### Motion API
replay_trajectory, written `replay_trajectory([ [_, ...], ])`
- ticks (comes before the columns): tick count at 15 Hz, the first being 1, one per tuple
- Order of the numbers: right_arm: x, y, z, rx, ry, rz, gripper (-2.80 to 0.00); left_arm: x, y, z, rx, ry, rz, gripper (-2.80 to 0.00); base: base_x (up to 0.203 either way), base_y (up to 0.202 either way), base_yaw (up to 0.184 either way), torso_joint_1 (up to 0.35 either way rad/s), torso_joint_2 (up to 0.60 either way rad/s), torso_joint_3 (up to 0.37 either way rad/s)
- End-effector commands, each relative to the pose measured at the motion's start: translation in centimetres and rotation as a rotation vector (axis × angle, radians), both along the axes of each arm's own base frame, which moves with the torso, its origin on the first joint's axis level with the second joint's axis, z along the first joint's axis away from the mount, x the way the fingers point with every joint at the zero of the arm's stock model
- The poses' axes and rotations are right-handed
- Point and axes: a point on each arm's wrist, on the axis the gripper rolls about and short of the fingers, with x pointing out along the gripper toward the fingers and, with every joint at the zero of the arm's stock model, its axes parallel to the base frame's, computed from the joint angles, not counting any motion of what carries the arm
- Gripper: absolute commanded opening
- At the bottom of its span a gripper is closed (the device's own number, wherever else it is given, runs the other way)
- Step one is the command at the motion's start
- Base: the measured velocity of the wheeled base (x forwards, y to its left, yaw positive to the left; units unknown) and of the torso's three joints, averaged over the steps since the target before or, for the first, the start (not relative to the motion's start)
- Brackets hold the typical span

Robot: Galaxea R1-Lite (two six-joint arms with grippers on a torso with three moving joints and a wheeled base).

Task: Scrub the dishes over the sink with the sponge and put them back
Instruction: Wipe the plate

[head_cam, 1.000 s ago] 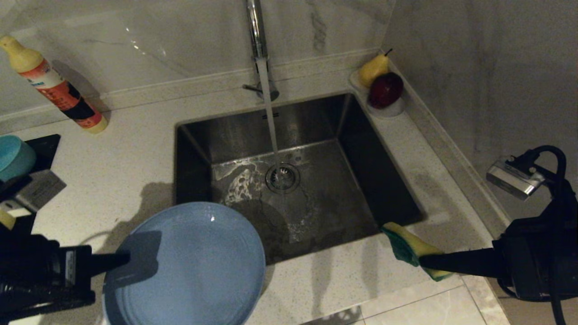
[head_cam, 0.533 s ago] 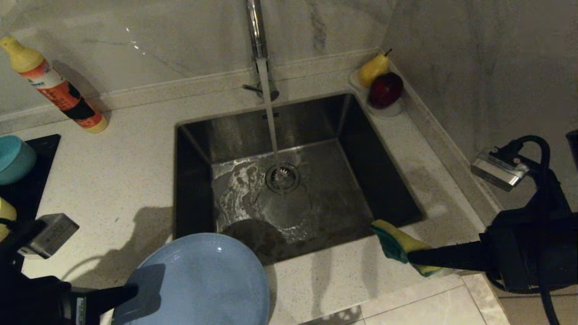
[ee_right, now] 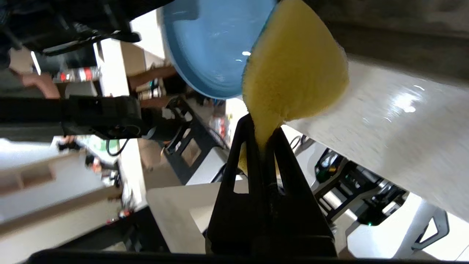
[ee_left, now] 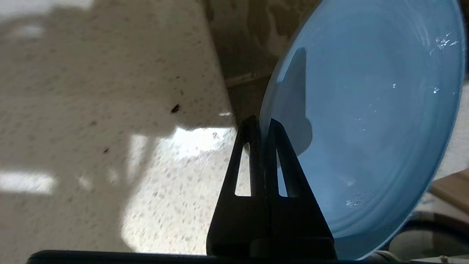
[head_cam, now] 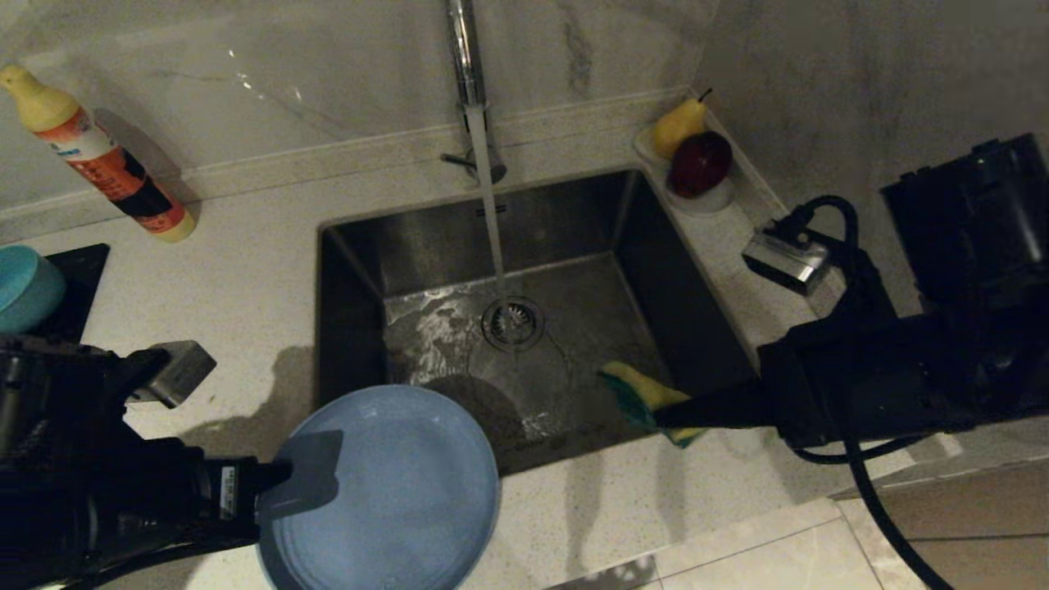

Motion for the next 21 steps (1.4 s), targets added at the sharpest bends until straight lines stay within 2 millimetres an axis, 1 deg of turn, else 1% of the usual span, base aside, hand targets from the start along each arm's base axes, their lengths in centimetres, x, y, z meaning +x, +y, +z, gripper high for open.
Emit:
replay_trajectory([
  [1, 1.6, 3.0, -0.8, -0.027, 0.041, 0.05, -2.8, 1.4, -0.6, -0.7, 0.02, 0.048, -0.011, -2.8, 0.0, 0.0, 0.0, 0.0, 0.0, 0.0],
  [2, 1.8, 3.9, -0.8, -0.035, 0.051, 0.068, -2.8, 1.6, -0.8, -0.6, 0.026, 0.045, -0.024, -2.8, 0.0, 0.0, 0.0, 0.0, 0.0, 0.0],
  [6, 2.4, 7.2, -1.2, -0.077, 0.102, 0.134, -2.8, 2.3, -1.4, -1.3, 0.088, 0.062, -0.057, -2.8, 0.0, 0.0, 0.0, 0.0, 0.0, 0.0],
  [9, 3.0, 9.2, -1.3, -0.078, 0.105, 0.16, -2.8, 1.8, -1.4, -1.1, 0.094, 0.047, -0.071, -2.8, 0.0, 0.0, 0.0, 0.0, 0.0, 0.0],
  [11, 3.0, 10.5, -1.8, -0.094, 0.122, 0.185, -2.8, 1.3, -1.4, -0.9, 0.103, 0.027, -0.089, -2.8, 0.0, 0.0, 0.0, 0.0, 0.0, 0.0],
  [15, 3.5, 12.9, -3.4, -0.132, 0.13, 0.189, -2.8, 1.2, -1.7, -1.2, 0.121, 0.003, -0.125, -2.8, 0.0, 0.0, 0.0, 0.0, 0.0, 0.0],
  [16, 3.7, 13.3, -3.7, -0.141, 0.129, 0.185, -2.8, 1.1, -1.8, -1.4, 0.129, -0.003, -0.137, -2.8, 0.0, 0.0, 0.0, 0.0, 0.0, 0.0],
  [18, 4.2, 14.1, -4.9, -0.164, 0.145, 0.178, -2.8, 0.8, -1.9, -2.1, 0.158, -0.023, -0.173, -2.8, 0.0, 0.0, 0.0, 0.0, 0.0, 0.0],
  [21, 4.6, 14.7, -5.3, -0.164, 0.162, 0.169, -2.8, 0.5, -2.0, -2.6, 0.166, -0.017, -0.192, -2.8, 0.0, 0.0, 0.0, 0.0, 0.0, 0.0],
])
